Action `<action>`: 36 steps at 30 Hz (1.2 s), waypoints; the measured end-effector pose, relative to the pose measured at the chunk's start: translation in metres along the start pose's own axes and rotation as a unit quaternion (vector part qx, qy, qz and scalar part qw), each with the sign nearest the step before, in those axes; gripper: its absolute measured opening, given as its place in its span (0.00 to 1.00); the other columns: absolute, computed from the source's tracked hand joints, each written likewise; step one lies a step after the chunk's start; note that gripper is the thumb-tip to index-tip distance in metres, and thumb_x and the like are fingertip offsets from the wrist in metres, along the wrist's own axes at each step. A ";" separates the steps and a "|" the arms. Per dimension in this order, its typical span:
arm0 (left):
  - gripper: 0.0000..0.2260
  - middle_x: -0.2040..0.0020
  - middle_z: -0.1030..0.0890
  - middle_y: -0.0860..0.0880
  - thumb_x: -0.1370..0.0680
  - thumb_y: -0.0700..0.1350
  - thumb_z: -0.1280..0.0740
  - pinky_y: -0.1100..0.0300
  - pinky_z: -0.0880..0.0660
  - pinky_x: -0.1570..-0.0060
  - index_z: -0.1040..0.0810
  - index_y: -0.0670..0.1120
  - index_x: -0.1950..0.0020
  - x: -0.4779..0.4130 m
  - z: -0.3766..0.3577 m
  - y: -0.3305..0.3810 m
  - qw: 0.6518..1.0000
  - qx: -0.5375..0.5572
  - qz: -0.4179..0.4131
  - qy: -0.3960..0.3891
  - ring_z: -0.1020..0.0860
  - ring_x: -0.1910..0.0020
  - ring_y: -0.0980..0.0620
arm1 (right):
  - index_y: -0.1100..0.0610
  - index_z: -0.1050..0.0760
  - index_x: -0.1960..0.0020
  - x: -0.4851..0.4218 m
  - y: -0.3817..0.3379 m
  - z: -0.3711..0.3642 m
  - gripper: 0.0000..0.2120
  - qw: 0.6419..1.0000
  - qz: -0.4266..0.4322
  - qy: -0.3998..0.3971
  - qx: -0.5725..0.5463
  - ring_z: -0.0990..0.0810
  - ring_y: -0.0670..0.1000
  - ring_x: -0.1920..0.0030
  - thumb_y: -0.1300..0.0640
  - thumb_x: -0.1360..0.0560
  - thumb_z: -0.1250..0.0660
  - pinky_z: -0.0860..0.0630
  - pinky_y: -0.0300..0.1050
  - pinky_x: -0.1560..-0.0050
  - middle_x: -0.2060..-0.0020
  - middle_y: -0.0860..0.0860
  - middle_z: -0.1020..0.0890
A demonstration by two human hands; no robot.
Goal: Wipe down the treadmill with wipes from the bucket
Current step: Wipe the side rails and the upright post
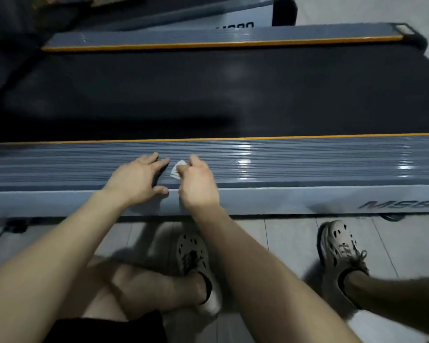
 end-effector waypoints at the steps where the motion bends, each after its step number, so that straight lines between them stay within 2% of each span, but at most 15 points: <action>1: 0.41 0.12 0.48 0.51 0.19 0.66 0.32 0.42 0.31 0.24 0.49 0.59 0.13 0.001 -0.004 0.002 1.000 -0.009 0.004 -0.005 0.44 0.14 0.46 | 0.58 0.19 0.42 0.001 0.008 0.004 0.08 1.000 0.007 0.006 0.001 0.26 0.58 0.46 0.63 0.19 0.36 0.29 0.52 0.54 0.49 0.54 0.30; 4: 0.39 0.12 0.50 0.52 0.17 0.61 0.32 0.42 0.30 0.25 0.51 0.60 0.13 -0.002 -0.007 0.006 0.999 -0.016 0.027 -0.003 0.47 0.13 0.47 | 0.55 0.18 0.47 0.013 0.079 0.034 0.07 0.996 -0.021 0.067 0.049 0.25 0.58 0.52 0.63 0.21 0.34 0.32 0.48 0.57 0.54 0.50 0.33; 8: 0.38 0.12 0.49 0.54 0.18 0.63 0.33 0.44 0.29 0.28 0.51 0.62 0.13 -0.002 -0.009 0.005 0.999 -0.032 0.029 0.012 0.46 0.14 0.50 | 0.49 0.14 0.41 0.035 0.189 0.107 0.14 0.958 -0.200 0.189 0.081 0.27 0.59 0.58 0.62 0.21 0.32 0.26 0.52 0.55 0.55 0.53 0.30; 11: 0.39 0.12 0.49 0.55 0.18 0.64 0.33 0.44 0.30 0.28 0.51 0.63 0.13 -0.001 -0.008 0.005 0.999 -0.031 0.026 0.015 0.46 0.14 0.51 | 0.57 0.14 0.44 0.037 0.177 0.102 0.14 0.929 -0.280 0.230 0.073 0.28 0.58 0.56 0.66 0.23 0.34 0.30 0.51 0.53 0.53 0.53 0.32; 14: 0.39 0.12 0.49 0.55 0.18 0.64 0.33 0.43 0.31 0.27 0.50 0.63 0.13 0.000 -0.008 0.004 0.999 -0.029 0.024 0.013 0.46 0.14 0.51 | 0.57 0.18 0.47 0.019 0.096 0.041 0.11 0.974 -0.152 0.164 0.033 0.28 0.55 0.53 0.67 0.23 0.36 0.38 0.46 0.54 0.52 0.50 0.33; 17: 0.38 0.12 0.50 0.55 0.18 0.64 0.33 0.44 0.32 0.25 0.51 0.63 0.13 0.001 -0.011 0.007 0.999 -0.026 0.034 0.019 0.47 0.14 0.51 | 0.55 0.20 0.44 0.013 0.035 0.005 0.09 0.998 -0.030 0.060 0.015 0.27 0.54 0.49 0.63 0.19 0.36 0.30 0.48 0.53 0.52 0.49 0.32; 19: 0.38 0.12 0.51 0.55 0.17 0.64 0.35 0.44 0.33 0.24 0.53 0.63 0.13 -0.001 -0.013 0.005 0.999 -0.032 0.033 0.015 0.48 0.13 0.51 | 0.54 0.17 0.43 0.006 0.051 0.015 0.09 0.998 0.009 0.058 0.021 0.27 0.55 0.51 0.61 0.19 0.34 0.29 0.49 0.56 0.54 0.50 0.31; 21: 0.37 0.12 0.53 0.55 0.16 0.64 0.37 0.45 0.36 0.23 0.55 0.63 0.13 -0.002 -0.016 0.003 0.999 -0.032 0.029 0.013 0.50 0.13 0.51 | 0.51 0.17 0.45 -0.004 0.092 0.043 0.09 0.993 0.014 0.073 0.088 0.27 0.57 0.56 0.60 0.21 0.33 0.36 0.49 0.60 0.57 0.50 0.32; 23: 0.37 0.12 0.55 0.55 0.15 0.64 0.39 0.46 0.40 0.21 0.57 0.63 0.13 -0.003 -0.023 0.003 0.999 -0.029 0.031 0.014 0.52 0.13 0.51 | 0.51 0.15 0.46 -0.019 0.140 0.084 0.13 0.984 -0.076 0.114 0.118 0.24 0.62 0.56 0.64 0.25 0.32 0.34 0.50 0.60 0.56 0.52 0.30; 26: 0.37 0.12 0.57 0.55 0.15 0.64 0.40 0.47 0.44 0.18 0.60 0.63 0.14 -0.005 -0.024 0.002 0.999 -0.012 0.037 0.004 0.54 0.13 0.51 | 0.57 0.14 0.44 -0.037 0.163 0.113 0.13 0.937 -0.269 0.213 0.069 0.21 0.68 0.45 0.65 0.22 0.35 0.24 0.56 0.50 0.46 0.60 0.24; 27: 0.37 0.12 0.57 0.55 0.15 0.64 0.40 0.47 0.44 0.18 0.60 0.63 0.14 -0.004 -0.023 0.003 0.999 -0.006 0.037 0.004 0.54 0.13 0.51 | 0.57 0.14 0.46 -0.039 0.145 0.102 0.13 0.937 -0.266 0.217 0.064 0.21 0.67 0.46 0.65 0.22 0.36 0.24 0.55 0.51 0.46 0.59 0.24; 30: 0.38 0.12 0.53 0.57 0.17 0.66 0.37 0.47 0.40 0.20 0.55 0.64 0.13 -0.001 -0.013 0.003 0.999 0.006 0.028 0.021 0.50 0.13 0.52 | 0.55 0.18 0.53 -0.045 0.062 0.031 0.08 0.989 -0.054 0.121 0.062 0.24 0.60 0.56 0.65 0.23 0.34 0.37 0.47 0.59 0.56 0.53 0.30; 33: 0.39 0.14 0.42 0.59 0.22 0.69 0.31 0.47 0.31 0.26 0.45 0.65 0.15 0.005 0.003 -0.005 0.998 0.031 0.009 0.046 0.41 0.15 0.55 | 0.54 0.17 0.47 -0.040 0.009 -0.002 0.07 0.983 0.159 -0.014 0.084 0.24 0.60 0.56 0.56 0.18 0.34 0.34 0.50 0.60 0.57 0.50 0.32; 35: 0.40 0.15 0.37 0.58 0.23 0.67 0.29 0.48 0.29 0.28 0.42 0.62 0.15 0.007 0.011 -0.023 0.997 0.063 -0.008 0.034 0.36 0.17 0.54 | 0.52 0.15 0.45 -0.049 0.026 0.015 0.09 0.975 0.199 -0.032 0.098 0.23 0.59 0.55 0.55 0.17 0.34 0.33 0.50 0.60 0.57 0.49 0.29; 36: 0.40 0.15 0.37 0.56 0.22 0.66 0.28 0.48 0.29 0.26 0.42 0.61 0.15 0.009 0.012 -0.033 0.997 0.075 -0.012 0.022 0.36 0.18 0.52 | 0.51 0.15 0.46 -0.054 0.048 0.029 0.09 0.980 0.169 -0.019 0.108 0.22 0.58 0.55 0.57 0.18 0.34 0.36 0.48 0.59 0.57 0.48 0.29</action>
Point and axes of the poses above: each hand's wrist, its own x-axis away from the middle knuckle, its own z-axis out of the back of the hand, y = z × x, the point moved 1 cm from there along -x, towards the middle knuckle
